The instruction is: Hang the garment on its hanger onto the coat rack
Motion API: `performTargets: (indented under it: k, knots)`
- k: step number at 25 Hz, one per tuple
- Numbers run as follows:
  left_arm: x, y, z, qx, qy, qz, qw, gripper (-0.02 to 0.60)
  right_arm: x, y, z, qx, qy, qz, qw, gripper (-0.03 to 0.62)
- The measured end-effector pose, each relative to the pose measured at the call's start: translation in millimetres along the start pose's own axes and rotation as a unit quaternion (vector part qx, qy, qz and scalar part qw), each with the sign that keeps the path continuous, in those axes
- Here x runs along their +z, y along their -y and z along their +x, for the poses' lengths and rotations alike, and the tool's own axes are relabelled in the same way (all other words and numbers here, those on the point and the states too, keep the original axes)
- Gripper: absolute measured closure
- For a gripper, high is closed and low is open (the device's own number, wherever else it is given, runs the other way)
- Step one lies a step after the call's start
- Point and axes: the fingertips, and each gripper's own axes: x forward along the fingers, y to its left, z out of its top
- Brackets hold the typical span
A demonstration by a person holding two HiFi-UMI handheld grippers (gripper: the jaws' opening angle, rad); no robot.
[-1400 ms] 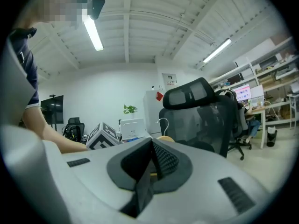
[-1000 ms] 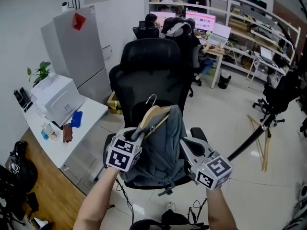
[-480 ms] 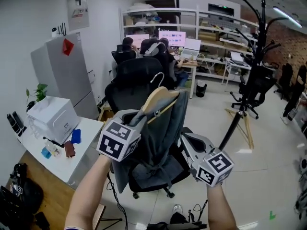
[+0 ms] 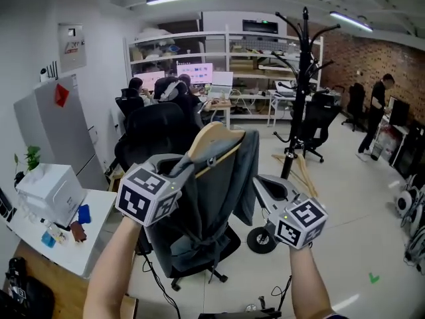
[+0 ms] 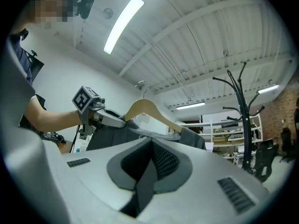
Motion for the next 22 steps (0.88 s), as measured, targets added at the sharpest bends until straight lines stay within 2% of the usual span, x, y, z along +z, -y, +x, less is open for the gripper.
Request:
performTargets:
  k: [6, 11, 18, 22]
  knots:
    - [71, 45, 28, -0.071, 0.058, 0.030, 0.9954, 0.506, 26, 33, -34, -0.045, 0.013, -0.024, 0.999, 0.592]
    - [123, 88, 78, -0.150, 0.091, 0.037, 0.9838, 0.506, 39, 76, -78, -0.111, 0.005, -0.042, 0.993, 0.592]
    - [162, 147, 174, -0.238, 0.096, 0.036, 0.9660, 0.506, 45, 139, -126, -0.188, -0.008, -0.059, 0.980, 0.592]
    - [173, 186, 232, -0.270, 0.091, 0.026, 0.9583, 0.506, 38, 181, -157, -0.217, -0.016, -0.066, 0.974, 0.592]
